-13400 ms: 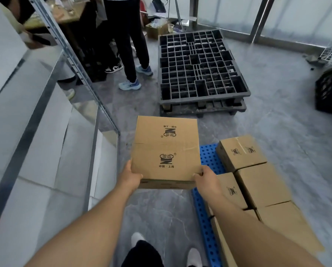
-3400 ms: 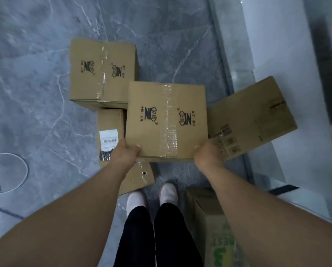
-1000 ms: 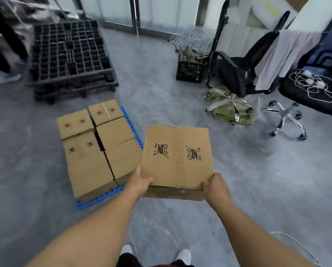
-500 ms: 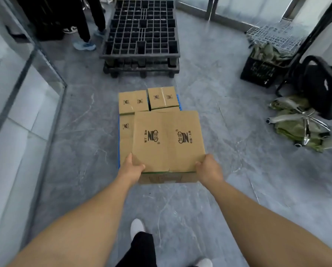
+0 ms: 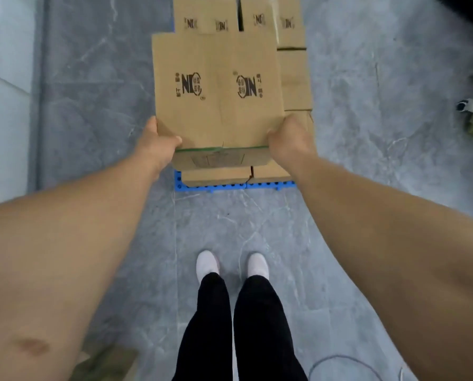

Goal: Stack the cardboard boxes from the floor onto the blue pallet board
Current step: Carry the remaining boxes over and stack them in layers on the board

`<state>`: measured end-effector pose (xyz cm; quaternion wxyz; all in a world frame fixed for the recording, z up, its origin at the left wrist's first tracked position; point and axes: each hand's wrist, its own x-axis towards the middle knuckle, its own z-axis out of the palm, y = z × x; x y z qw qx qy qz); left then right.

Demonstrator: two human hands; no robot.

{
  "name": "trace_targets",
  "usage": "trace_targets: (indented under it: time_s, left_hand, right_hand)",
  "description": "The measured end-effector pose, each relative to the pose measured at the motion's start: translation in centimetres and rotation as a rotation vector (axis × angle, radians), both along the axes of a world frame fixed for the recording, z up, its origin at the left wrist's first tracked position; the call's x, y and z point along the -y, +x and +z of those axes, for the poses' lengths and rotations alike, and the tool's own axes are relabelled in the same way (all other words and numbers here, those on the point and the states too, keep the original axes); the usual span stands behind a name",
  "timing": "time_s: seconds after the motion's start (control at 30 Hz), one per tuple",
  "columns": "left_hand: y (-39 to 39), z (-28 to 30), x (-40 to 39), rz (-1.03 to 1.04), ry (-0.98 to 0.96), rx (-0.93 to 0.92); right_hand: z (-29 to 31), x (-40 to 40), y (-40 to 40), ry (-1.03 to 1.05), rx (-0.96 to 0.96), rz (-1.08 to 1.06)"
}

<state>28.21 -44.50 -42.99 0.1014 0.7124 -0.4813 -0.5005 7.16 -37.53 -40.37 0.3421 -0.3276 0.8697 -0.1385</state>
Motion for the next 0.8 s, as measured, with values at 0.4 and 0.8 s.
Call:
trace_targets:
  time_s: [0.4, 0.8]
  left_hand:
    - [1.0, -16.3, 0.6, 0.063, 0.084, -0.045]
    - [0.9, -17.4, 0.7, 0.104, 0.066, -0.065]
  right_hand:
    - [-15.9, 1.2, 0.4, 0.071, 0.059, -0.011]
    - [-17.1, 1.7, 0.0, -0.024, 0.104, -0.029]
